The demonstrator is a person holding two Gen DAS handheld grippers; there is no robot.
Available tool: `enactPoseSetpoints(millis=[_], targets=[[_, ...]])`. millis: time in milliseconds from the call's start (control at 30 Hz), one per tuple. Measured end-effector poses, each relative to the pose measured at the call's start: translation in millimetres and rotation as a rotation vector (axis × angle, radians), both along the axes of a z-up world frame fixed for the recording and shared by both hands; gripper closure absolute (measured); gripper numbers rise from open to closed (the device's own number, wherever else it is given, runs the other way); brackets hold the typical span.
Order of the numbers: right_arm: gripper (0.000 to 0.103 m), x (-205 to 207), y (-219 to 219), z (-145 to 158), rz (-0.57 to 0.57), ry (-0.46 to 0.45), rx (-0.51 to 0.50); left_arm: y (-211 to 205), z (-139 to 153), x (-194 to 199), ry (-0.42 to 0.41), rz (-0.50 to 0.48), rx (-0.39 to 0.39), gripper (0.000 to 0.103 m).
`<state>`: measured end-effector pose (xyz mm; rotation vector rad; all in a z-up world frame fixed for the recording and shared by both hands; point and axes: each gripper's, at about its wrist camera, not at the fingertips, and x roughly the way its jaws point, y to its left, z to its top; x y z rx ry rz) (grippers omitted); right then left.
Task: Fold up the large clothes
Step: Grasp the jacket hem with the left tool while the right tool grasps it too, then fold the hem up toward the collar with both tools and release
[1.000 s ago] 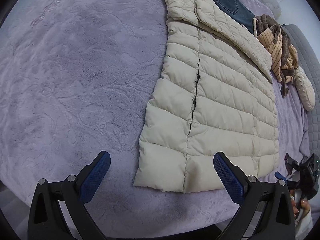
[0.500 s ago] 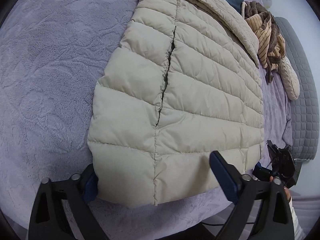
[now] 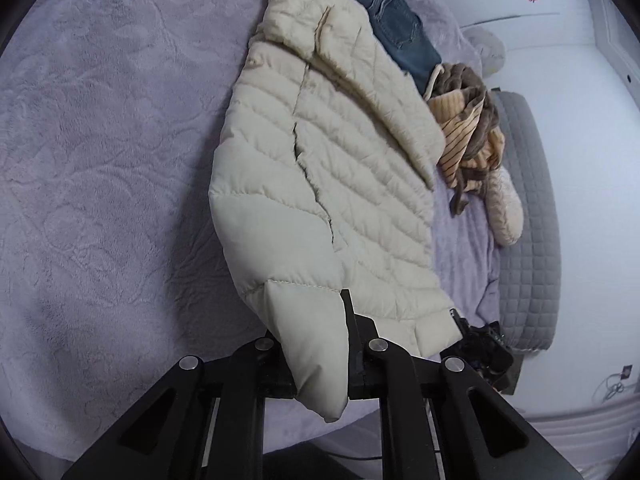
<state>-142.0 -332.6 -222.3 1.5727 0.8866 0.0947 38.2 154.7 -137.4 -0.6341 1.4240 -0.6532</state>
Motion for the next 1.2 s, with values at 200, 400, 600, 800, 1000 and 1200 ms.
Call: enactPoseSetpoints(millis=[200, 400, 600, 800, 1000, 1200], targets=[[0.094, 50, -21, 41, 0.032, -0.107, 0.019, -9, 49, 42, -0.077, 0.111, -0.079, 0.087], [0.094, 123, -40, 84, 0.088, -0.213, 0.003, -33, 99, 103, -0.208, 0.152, -0.065, 0.087], [0.094, 201, -62, 112, 0.163, -0.279, -0.037, -58, 123, 167, -0.280, 0.176, -0.005, 0.087], [0.094, 288, -78, 110, 0.222, -0.246, -0.125, -83, 95, 239, -0.264, 0.159, 0.092, 0.087], [0.094, 351, -81, 73, 0.235, -0.136, -0.199, -102, 36, 294, -0.205, 0.124, 0.211, 0.087], [0.094, 380, -81, 29, 0.208, -0.064, -0.224, -117, 2, 315, -0.181, 0.094, 0.280, 0.087]])
